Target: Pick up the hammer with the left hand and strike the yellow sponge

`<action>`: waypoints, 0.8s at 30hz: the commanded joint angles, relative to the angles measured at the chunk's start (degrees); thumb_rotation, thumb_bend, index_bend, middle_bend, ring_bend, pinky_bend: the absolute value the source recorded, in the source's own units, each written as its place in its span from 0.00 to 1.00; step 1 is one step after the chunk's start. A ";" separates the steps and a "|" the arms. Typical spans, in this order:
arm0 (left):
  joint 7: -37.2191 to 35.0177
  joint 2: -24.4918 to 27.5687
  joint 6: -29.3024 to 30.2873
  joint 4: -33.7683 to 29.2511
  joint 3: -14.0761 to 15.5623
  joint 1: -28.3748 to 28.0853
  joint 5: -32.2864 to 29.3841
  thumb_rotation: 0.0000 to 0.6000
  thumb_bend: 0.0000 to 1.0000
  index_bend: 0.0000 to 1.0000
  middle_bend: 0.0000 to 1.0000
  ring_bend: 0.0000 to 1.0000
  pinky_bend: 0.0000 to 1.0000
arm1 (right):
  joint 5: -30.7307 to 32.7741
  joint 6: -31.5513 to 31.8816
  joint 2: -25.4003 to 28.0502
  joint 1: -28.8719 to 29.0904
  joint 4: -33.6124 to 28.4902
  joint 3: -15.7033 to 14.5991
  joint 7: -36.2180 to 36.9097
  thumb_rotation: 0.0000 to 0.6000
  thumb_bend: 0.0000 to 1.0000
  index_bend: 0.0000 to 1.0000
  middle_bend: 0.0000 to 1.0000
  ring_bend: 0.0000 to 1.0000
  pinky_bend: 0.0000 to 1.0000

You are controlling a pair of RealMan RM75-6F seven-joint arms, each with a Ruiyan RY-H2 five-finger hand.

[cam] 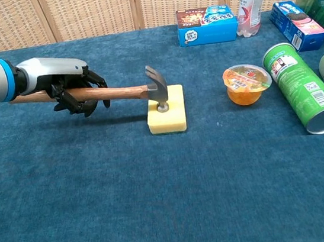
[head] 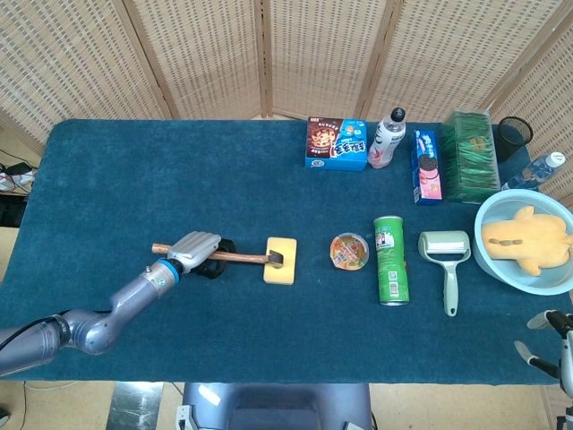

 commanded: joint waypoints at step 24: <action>-12.27 5.95 5.93 -7.60 -4.33 5.64 5.38 1.00 0.61 0.57 0.64 0.68 0.79 | -0.51 -0.61 -0.16 0.56 -0.82 0.37 -1.58 1.00 0.14 0.54 0.53 0.49 0.36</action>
